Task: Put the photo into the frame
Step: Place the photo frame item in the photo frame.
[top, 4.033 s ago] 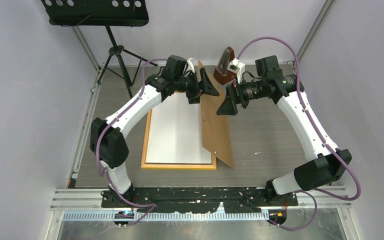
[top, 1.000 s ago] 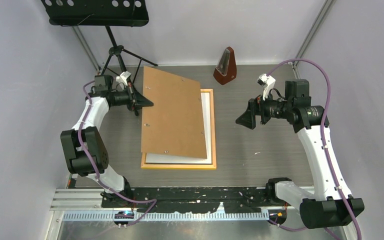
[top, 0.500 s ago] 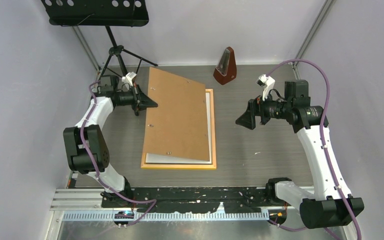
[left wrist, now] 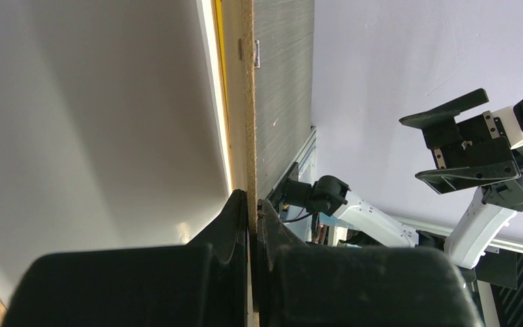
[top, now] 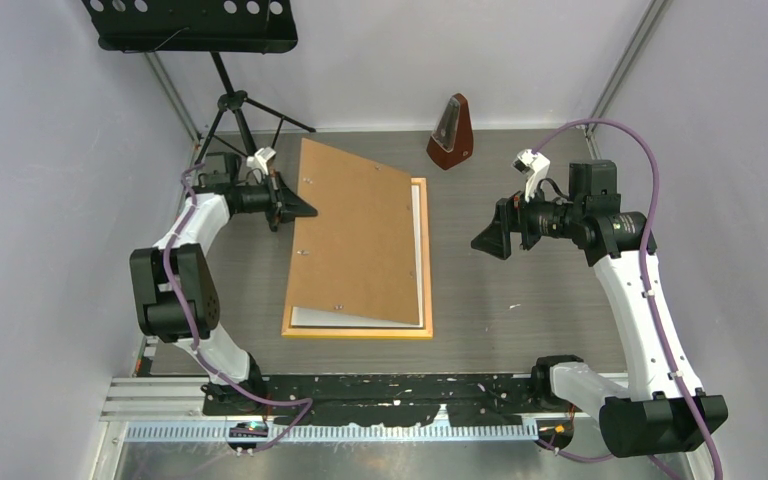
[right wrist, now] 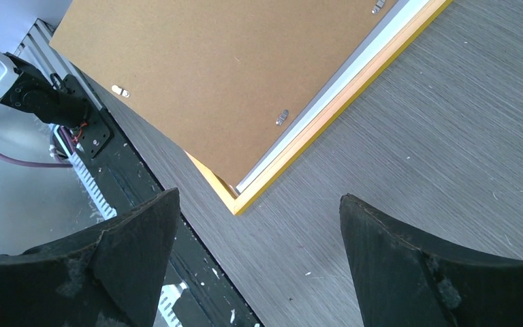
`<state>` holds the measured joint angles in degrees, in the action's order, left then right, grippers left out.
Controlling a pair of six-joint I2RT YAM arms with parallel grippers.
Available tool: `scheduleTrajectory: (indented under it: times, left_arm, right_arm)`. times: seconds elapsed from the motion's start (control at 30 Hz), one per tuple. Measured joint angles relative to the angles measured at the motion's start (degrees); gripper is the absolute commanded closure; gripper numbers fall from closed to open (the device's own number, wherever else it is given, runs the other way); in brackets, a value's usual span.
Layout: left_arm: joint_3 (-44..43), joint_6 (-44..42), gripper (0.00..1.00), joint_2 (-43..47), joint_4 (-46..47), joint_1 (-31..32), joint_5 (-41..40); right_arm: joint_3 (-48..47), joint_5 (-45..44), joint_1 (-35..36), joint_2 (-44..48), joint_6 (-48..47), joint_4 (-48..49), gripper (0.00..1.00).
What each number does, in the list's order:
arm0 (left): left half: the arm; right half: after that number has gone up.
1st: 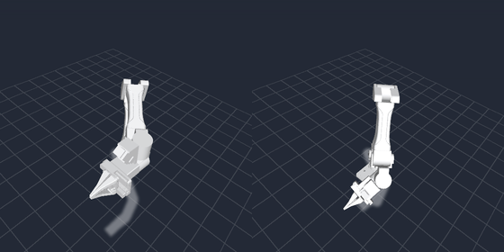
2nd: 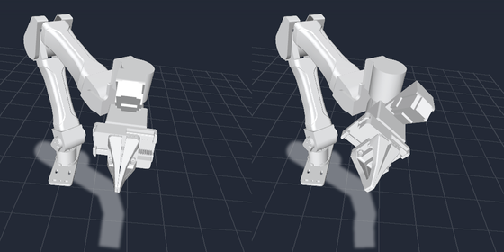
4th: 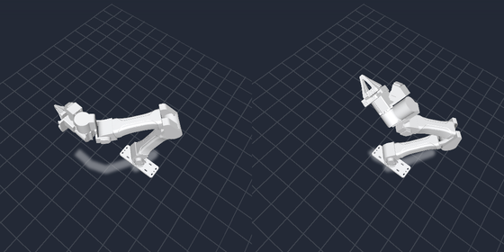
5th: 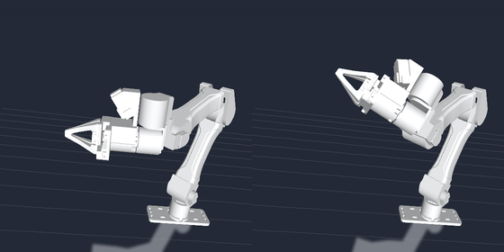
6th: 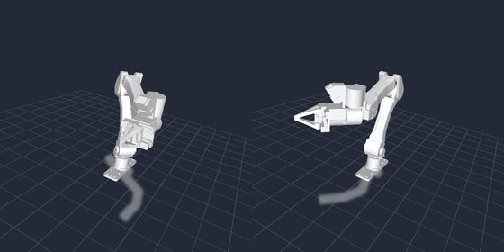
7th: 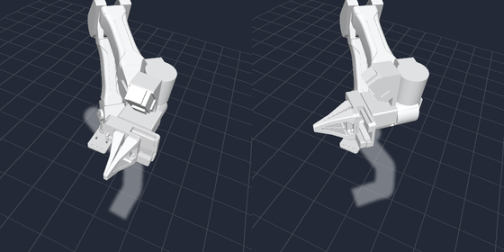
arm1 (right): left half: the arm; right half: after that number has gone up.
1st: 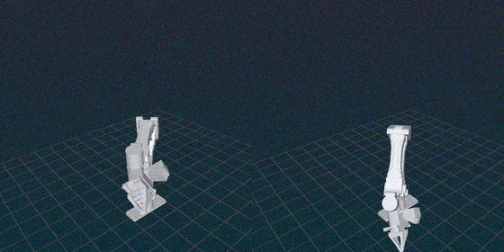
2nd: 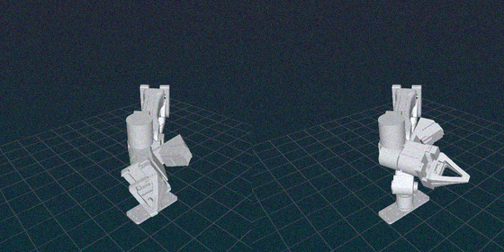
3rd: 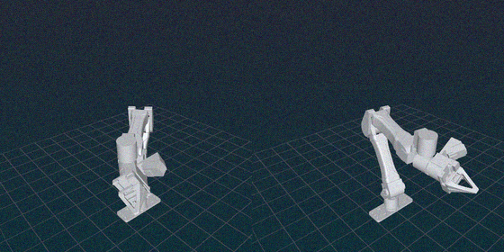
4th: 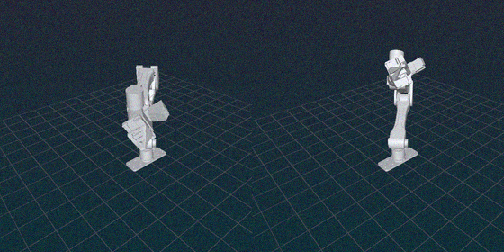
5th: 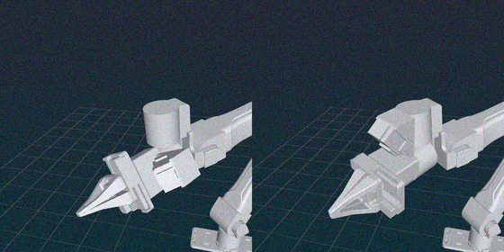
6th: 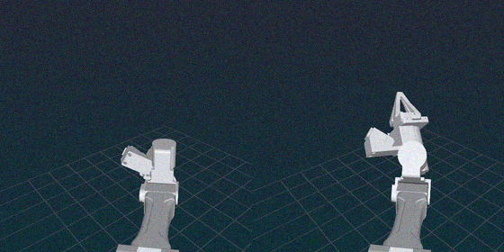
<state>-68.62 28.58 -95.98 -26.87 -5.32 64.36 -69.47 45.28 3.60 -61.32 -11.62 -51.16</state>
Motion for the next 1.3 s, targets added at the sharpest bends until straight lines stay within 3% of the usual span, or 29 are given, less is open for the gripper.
scheduleTrajectory:
  times: [1.3]
  left_arm:
    - [-0.68, 1.20, 1.00, -3.82, 1.36, 1.99, -0.02]
  right_arm:
    - [0.70, 0.00, -0.42, 0.17, 0.00, 0.15, 0.07]
